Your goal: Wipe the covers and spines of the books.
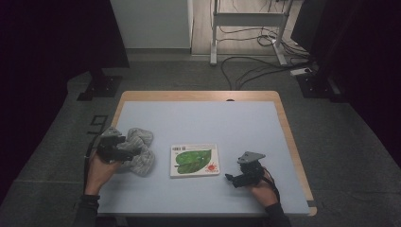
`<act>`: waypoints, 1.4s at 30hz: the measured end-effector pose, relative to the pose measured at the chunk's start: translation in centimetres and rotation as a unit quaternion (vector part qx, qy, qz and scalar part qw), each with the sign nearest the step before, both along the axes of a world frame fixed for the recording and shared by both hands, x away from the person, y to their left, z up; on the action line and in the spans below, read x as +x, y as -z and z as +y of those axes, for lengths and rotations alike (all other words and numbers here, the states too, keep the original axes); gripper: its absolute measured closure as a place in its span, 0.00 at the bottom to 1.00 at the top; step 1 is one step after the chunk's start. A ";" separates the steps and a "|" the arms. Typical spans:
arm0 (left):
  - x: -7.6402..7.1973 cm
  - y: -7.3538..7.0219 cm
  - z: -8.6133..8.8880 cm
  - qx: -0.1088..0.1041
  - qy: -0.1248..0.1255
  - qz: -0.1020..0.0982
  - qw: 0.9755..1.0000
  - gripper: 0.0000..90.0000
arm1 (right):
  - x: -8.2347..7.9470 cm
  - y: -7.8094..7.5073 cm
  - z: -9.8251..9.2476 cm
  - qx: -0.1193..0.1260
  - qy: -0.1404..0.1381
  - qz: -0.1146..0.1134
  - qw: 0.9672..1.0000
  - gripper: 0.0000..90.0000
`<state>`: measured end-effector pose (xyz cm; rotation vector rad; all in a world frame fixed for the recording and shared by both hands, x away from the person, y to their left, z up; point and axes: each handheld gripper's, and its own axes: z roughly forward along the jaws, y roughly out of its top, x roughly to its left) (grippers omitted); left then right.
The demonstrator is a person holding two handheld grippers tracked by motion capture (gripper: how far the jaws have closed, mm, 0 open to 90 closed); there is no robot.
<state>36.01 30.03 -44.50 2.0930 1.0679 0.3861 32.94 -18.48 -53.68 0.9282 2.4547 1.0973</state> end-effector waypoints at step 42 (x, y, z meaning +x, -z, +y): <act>0.1 6.8 -9.4 0.079 0.145 0.040 0.985 0.00 | 0.0 0.0 0.0 0.000 -0.001 0.001 1.000 0.12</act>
